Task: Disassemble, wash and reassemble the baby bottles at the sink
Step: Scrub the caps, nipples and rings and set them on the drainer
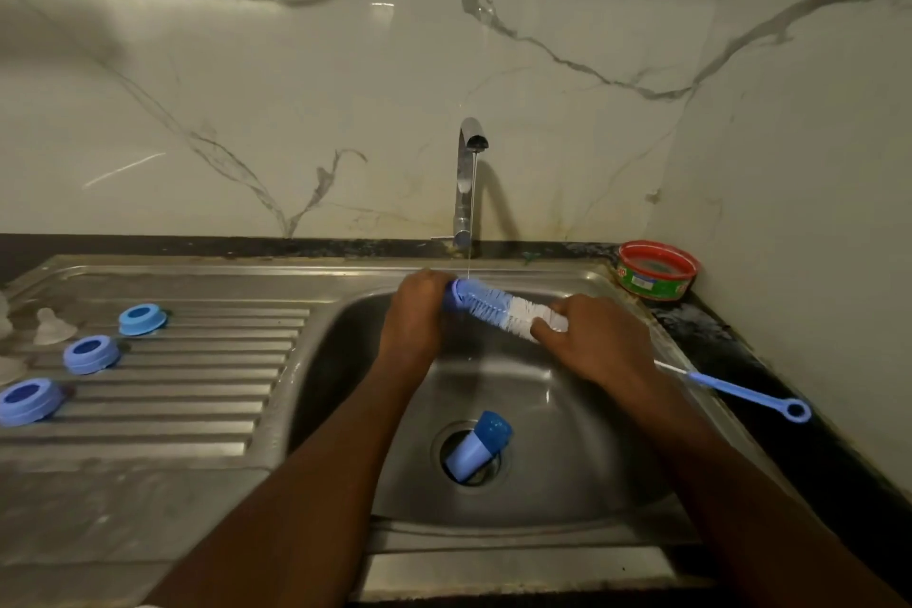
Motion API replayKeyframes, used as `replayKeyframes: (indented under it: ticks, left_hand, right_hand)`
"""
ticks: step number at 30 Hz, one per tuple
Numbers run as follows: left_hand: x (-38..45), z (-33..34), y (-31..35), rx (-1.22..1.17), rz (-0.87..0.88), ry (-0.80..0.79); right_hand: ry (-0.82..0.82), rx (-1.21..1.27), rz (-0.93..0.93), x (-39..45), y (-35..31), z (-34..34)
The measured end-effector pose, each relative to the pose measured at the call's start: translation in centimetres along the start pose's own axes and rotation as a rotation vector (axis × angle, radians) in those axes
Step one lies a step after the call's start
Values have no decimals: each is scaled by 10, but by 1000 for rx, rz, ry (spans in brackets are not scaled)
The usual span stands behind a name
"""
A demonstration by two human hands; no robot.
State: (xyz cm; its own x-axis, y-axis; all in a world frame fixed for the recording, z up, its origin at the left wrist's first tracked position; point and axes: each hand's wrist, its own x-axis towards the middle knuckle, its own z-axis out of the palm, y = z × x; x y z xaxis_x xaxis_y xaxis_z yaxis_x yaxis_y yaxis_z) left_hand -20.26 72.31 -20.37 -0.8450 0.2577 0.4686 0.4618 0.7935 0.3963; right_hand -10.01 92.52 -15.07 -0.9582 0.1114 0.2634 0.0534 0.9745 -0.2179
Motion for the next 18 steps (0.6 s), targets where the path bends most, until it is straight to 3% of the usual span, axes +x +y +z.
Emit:
replayKeyframes:
  ticks: [3,7,10,11,15,18]
  left_hand:
    - [-14,3,1,18,146,-31]
    - [-7,-5,7,-79,4,86]
    - [-12,-1,11,-44,83,-108]
    - [-14,2,10,-52,131,-96]
    - [-7,-5,8,-42,33,30]
    - [-12,-2,10,29,147,-128]
  right_hand:
    - [-19,-83,-21,-1,0,2]
    - [-6,20,4,-1,0,0]
    - [-19,-80,-29,-2,-1,1]
    - [-21,-91,-21,-1,1,1]
    - [11,-35,8,2,7,-5]
    - [-28,-105,-19,-1,5,-2]
